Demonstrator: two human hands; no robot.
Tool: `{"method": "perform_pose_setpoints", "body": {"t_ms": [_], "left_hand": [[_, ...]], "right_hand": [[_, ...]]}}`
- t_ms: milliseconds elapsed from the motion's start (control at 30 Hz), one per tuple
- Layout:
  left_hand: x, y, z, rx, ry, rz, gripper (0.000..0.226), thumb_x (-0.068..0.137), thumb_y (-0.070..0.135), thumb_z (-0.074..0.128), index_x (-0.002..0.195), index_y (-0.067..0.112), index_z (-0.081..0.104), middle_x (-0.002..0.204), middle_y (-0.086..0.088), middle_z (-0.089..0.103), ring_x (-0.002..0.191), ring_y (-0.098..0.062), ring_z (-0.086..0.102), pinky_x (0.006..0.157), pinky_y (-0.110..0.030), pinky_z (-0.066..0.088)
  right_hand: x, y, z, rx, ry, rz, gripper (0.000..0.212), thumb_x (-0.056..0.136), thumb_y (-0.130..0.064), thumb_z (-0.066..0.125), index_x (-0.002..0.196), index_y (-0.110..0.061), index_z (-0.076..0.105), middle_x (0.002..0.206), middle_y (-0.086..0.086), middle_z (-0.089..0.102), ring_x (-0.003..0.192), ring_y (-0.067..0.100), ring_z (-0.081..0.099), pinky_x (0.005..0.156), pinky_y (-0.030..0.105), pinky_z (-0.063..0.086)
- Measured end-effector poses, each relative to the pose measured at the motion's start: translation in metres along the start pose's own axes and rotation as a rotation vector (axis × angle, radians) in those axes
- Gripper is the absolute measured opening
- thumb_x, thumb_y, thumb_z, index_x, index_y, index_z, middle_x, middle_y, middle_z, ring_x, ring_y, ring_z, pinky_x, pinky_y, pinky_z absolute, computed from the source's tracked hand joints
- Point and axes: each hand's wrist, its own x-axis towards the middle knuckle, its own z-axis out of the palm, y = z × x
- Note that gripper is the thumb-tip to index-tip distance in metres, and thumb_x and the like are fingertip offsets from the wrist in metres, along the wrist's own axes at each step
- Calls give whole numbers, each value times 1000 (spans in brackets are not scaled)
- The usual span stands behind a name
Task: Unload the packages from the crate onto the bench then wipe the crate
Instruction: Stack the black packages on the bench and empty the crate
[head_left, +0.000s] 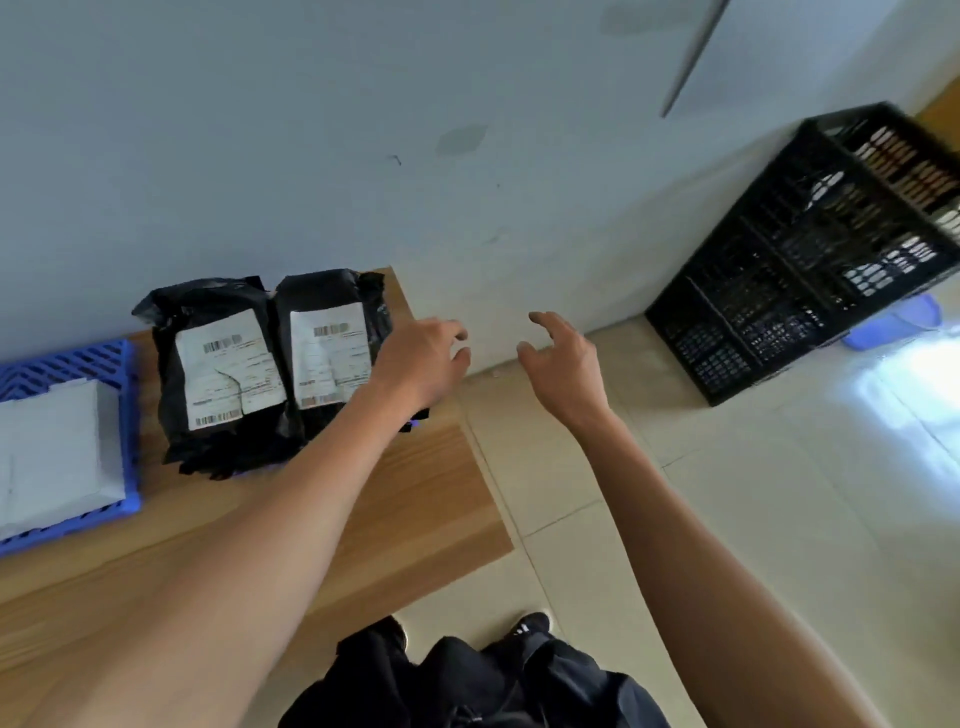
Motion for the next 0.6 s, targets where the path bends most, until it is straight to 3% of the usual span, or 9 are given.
{"method": "perform_pose_setpoints", "body": {"t_ms": [100, 333, 600], "left_hand": [[17, 68, 27, 44, -46, 59, 37, 100, 41, 54, 131, 23, 64, 129, -6, 66, 118, -29, 61, 96, -43, 50], [53, 200, 82, 152, -110, 217, 35, 97, 41, 55, 127, 25, 67, 129, -7, 67, 114, -32, 64, 93, -42, 49], [104, 290, 135, 273, -294, 363, 40, 100, 44, 51, 135, 26, 59, 136, -7, 61, 120, -31, 59, 94, -40, 46]], "right_hand": [[-8, 50, -57, -60, 53, 31, 45, 94, -21, 61, 139, -19, 61, 145, -2, 57, 132, 19, 53, 109, 32, 39], [-26, 163, -175, -164, 107, 152, 43, 93, -24, 61, 136, -22, 63, 136, 2, 65, 123, 23, 60, 101, 38, 50], [-16, 243, -237, -160, 121, 292, 41, 93, -25, 60, 134, -21, 65, 129, 2, 69, 115, 22, 63, 95, 36, 53]]}}
